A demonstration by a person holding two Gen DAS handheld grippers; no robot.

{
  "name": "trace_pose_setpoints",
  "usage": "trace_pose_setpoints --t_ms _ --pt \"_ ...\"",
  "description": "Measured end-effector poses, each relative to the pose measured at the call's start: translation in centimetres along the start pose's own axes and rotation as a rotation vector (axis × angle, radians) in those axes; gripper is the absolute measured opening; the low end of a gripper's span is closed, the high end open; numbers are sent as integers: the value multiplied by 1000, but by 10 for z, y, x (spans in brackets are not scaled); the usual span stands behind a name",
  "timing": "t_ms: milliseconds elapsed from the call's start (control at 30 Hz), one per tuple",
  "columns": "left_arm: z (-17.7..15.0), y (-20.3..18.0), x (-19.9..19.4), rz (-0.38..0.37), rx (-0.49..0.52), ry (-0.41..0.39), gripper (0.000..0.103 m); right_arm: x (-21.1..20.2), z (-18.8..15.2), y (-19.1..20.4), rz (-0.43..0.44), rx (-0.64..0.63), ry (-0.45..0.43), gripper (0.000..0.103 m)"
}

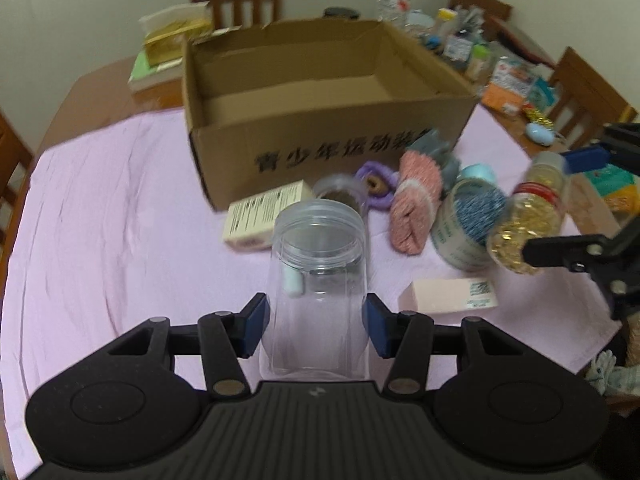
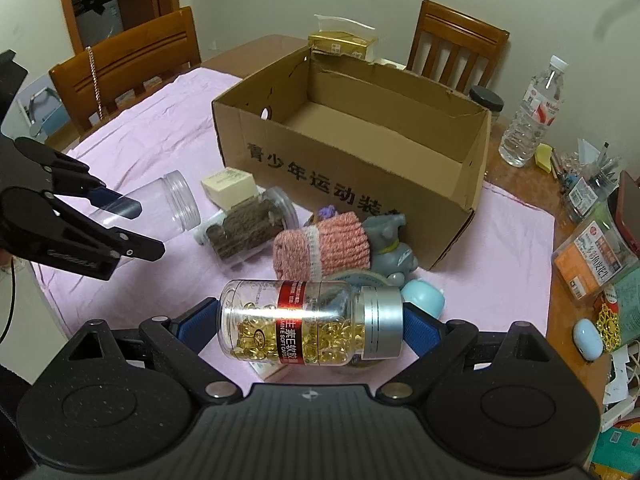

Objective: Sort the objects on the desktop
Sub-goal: 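Carry the clear jar and the capsule bottle over the cardboard box with both tools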

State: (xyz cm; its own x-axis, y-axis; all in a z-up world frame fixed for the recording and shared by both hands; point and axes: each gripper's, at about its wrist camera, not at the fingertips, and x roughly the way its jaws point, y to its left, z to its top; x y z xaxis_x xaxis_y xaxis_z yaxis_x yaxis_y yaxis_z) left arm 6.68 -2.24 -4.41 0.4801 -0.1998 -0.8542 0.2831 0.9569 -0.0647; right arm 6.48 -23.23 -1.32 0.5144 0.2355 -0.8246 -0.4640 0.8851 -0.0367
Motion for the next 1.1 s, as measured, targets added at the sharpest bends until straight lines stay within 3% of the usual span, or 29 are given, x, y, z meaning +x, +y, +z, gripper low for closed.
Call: trace_pose_setpoints --t_ms 200,467,833,1100 --pt "25 -1 -9 -29 59 -41 51 1 16 -4 -25 21 -19 97" --pt "62 -6 -6 -22 61 -78 51 6 37 -24 -18 4 -49 97" --pt "108 3 5 36 82 -128 51 15 84 -46 -27 -37 -125 97" --pt "131 15 24 58 80 -123 51 35 109 -53 -27 -44 -126 97"
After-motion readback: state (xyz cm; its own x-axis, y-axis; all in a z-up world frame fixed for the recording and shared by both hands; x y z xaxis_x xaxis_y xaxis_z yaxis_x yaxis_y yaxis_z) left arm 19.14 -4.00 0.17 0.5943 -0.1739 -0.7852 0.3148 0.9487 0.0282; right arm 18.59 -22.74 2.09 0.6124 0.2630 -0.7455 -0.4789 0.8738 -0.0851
